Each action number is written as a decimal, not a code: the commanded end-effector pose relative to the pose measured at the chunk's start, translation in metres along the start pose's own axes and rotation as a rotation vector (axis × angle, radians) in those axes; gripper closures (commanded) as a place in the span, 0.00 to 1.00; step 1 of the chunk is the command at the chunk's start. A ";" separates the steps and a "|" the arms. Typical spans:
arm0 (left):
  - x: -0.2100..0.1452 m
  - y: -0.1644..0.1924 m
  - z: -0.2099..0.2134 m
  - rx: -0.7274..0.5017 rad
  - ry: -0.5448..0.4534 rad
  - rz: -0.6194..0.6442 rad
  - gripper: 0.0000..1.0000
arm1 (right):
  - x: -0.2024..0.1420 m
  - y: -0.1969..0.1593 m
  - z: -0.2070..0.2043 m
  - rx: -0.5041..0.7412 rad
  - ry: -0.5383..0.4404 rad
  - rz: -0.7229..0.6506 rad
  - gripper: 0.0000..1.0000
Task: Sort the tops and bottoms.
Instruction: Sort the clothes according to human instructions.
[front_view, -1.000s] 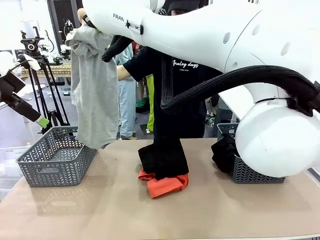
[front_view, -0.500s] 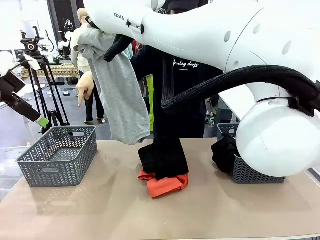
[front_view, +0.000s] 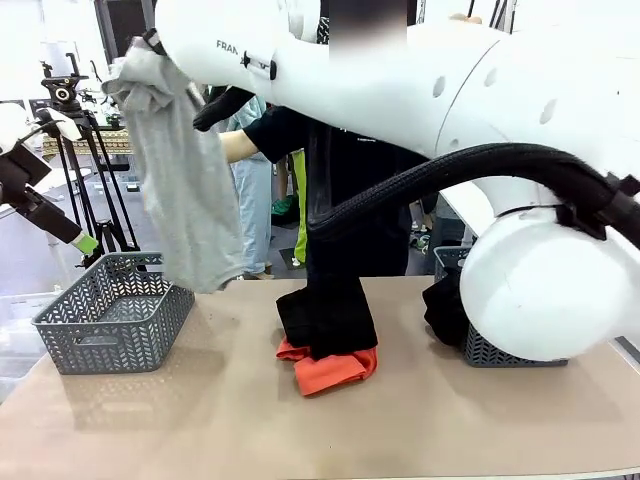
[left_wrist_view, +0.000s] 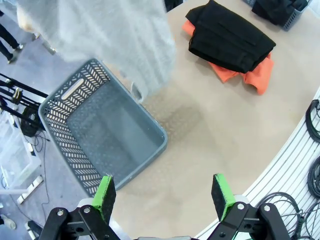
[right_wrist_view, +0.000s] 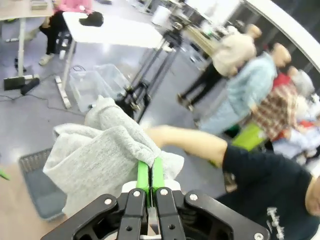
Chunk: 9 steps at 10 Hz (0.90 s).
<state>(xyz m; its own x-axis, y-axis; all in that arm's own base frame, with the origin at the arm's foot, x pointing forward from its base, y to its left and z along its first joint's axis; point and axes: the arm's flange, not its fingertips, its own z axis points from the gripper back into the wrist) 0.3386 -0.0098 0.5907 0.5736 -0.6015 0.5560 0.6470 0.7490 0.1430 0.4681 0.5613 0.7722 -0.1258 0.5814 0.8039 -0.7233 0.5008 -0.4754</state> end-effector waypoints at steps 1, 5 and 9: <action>0.000 0.000 0.000 0.001 0.002 0.000 0.00 | 0.090 -0.050 -0.099 0.181 -0.198 0.067 1.00; 0.000 0.000 0.000 0.001 0.002 0.000 0.00 | 0.130 -0.072 -0.165 0.204 -0.426 0.149 1.00; 0.000 0.000 0.000 0.001 0.002 0.000 0.00 | 0.149 -0.095 -0.200 0.149 -0.551 0.197 1.00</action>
<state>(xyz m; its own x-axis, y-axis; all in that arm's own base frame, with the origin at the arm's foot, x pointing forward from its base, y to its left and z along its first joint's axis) 0.3387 -0.0099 0.5905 0.5739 -0.6017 0.5555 0.6471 0.7489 0.1427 0.4883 0.5653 0.7529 -0.5387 0.2822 0.7939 -0.7384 0.2956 -0.6061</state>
